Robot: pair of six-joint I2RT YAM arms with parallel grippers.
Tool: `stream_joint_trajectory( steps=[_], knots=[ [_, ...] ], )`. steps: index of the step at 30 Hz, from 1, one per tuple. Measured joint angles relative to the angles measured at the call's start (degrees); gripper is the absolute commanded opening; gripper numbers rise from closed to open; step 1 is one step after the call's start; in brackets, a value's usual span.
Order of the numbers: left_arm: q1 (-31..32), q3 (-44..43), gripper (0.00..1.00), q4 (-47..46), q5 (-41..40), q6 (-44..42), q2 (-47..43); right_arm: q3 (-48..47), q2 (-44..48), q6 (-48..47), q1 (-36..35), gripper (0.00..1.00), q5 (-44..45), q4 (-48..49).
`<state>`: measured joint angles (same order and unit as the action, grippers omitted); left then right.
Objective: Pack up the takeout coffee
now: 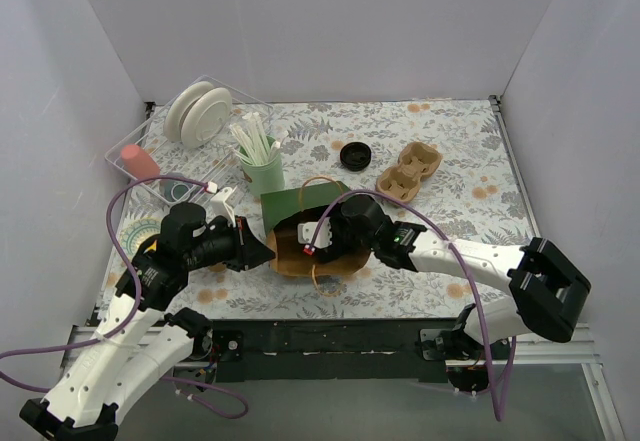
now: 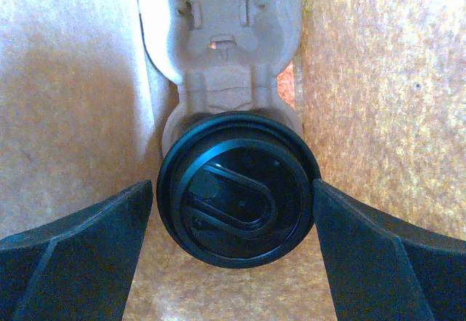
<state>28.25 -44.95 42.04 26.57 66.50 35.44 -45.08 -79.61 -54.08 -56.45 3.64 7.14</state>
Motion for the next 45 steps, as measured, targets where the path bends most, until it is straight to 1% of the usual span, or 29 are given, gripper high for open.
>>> stream_joint_trajectory(
  steps=[4,19,26,38,45],
  knots=[
    [0.0,-0.33,0.0,0.0,0.0,-0.02,0.24,-0.68,0.46,0.35,0.15,0.99,-0.48,-2.08],
    [0.0,-1.73,0.0,0.13,-0.02,0.02,1.07,-3.02,1.6,2.21,0.26,0.98,-2.32,-8.59],
    [0.0,-2.29,0.0,0.13,-0.04,0.37,1.4,-3.58,2.69,3.34,1.44,0.98,-5.38,-10.69],
    [0.0,-2.71,0.0,-0.22,-0.02,1.73,1.49,-5.97,4.48,4.61,2.25,0.96,-7.06,-16.52],
    [0.0,-4.2,0.0,-0.5,0.0,2.43,2.14,-6.56,5.18,5.38,2.43,0.98,-7.45,-18.18]
  ],
)
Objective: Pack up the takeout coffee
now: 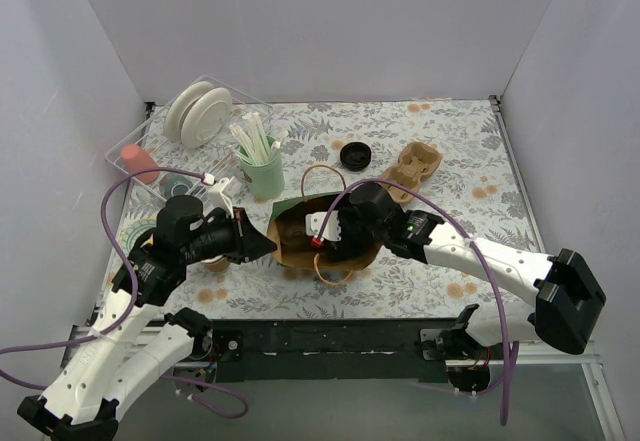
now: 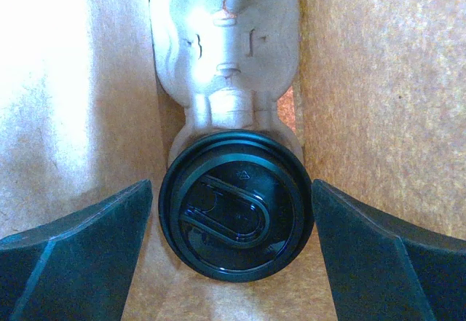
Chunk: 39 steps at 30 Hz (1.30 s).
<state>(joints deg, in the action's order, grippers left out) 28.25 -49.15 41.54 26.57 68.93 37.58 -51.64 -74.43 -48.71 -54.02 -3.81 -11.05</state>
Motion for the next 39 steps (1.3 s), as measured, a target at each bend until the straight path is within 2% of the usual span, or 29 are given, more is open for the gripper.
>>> stream_joint_trajectory(
  steps=[4,14,31,37,39],
  knots=[
    [0.0,-0.44,0.0,-0.28,0.15,0.63,0.28,-0.07,0.2,0.55,0.02,0.99,-0.46,-0.85],
    [0.0,-0.44,0.0,-0.87,0.83,2.12,0.31,-0.66,0.26,1.2,0.24,0.9,-0.66,-2.21],
    [0.0,-0.44,0.0,-1.31,1.01,3.08,0.98,-2.14,0.72,2.95,1.22,0.88,-0.26,-2.89],
    [0.0,-0.48,0.0,-1.66,1.01,3.23,1.38,-4.79,0.72,3.37,1.62,0.84,0.46,-3.56],
    [0.0,-0.48,0.0,-1.7,0.98,3.39,1.4,-4.96,0.72,3.63,1.68,0.79,0.5,-3.69]
  ],
)
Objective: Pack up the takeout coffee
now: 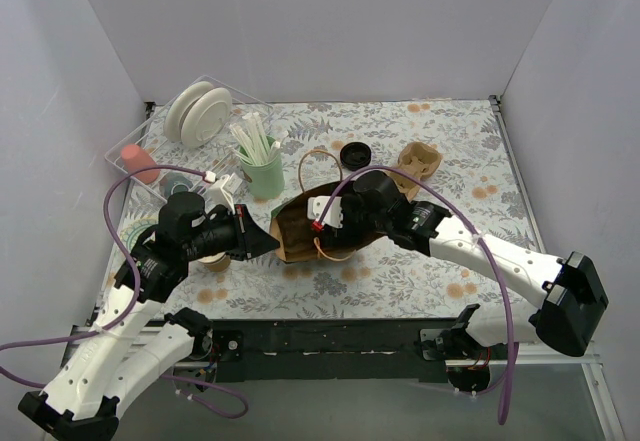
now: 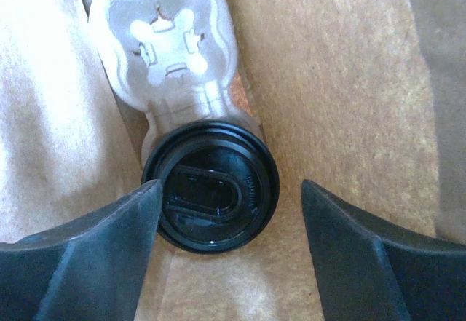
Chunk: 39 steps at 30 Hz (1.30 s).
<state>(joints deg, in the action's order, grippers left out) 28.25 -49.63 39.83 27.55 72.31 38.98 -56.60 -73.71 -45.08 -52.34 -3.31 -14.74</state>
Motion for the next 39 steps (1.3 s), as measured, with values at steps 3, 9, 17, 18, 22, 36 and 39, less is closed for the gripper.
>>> stream_joint_trajectory(
  steps=[3,9,17,18,22,36,39],
  knots=[
    [0.0,0.0,0.0,0.0,0.0,0.15,0.09,-0.02,0.0,0.66,0.24,0.74,-0.09,-0.66],
    [0.0,-0.57,0.01,0.02,-0.15,0.28,0.79,-1.07,0.0,2.32,0.81,0.7,-0.26,-1.9],
    [0.0,-2.21,0.15,0.0,-1.27,1.03,2.45,-3.43,0.0,3.17,1.73,0.68,-0.28,-2.34],
    [0.0,-2.4,0.16,0.0,-1.46,1.03,2.54,-3.74,0.0,3.19,1.88,0.68,-0.24,-2.34],
    [0.0,-3.48,0.24,0.11,-2.29,1.09,3.02,-4.72,0.0,3.41,2.43,0.67,-0.26,-2.38],
    [0.0,-7.56,0.46,2.14,-8.17,0.7,4.09,-8.17,-0.17,6.51,3.89,0.65,0.59,-1.38],
    [0.0,-8.68,0.51,3.04,-9.29,0.11,4.46,-8.57,-0.17,7.3,4.02,0.66,1.64,-0.57]
  ],
)
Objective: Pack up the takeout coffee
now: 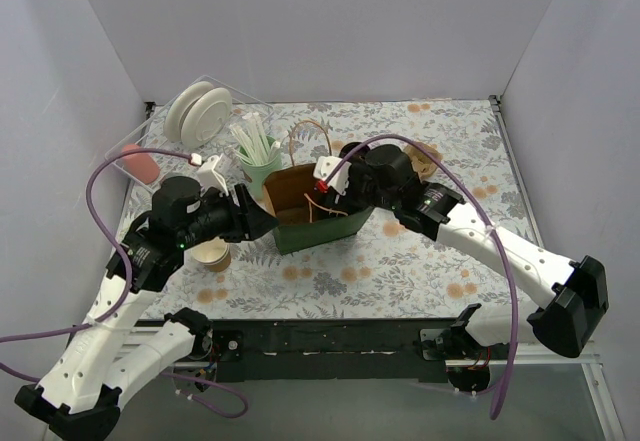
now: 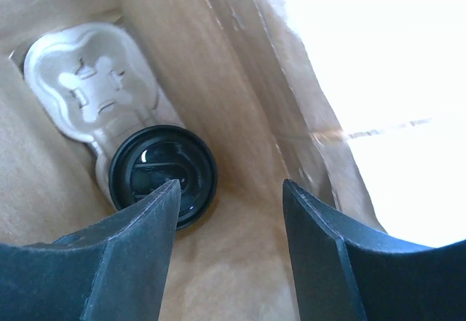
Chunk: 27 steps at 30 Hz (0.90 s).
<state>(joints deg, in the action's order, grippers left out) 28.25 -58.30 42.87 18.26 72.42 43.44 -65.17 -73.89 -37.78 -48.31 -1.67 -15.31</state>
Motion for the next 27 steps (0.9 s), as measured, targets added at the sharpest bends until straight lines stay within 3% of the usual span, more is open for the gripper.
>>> stream_joint_trajectory(
  steps=[4,12,27],
  knots=[
    [0.0,-1.75,0.63,1.42,-1.62,-1.2,0.48,-1.2,0.0,0.79,0.33,0.67,0.44,0.35],
    [0.0,-2.69,0.75,2.16,-4.37,-2.14,-0.15,-3.85,-0.04,2.56,0.66,0.66,1.99,0.39],
    [0.0,-16.83,0.77,4.85,-15.3,-5.14,7.23,-8.24,0.92,4.2,1.27,0.66,6.56,-0.92]
  ],
)
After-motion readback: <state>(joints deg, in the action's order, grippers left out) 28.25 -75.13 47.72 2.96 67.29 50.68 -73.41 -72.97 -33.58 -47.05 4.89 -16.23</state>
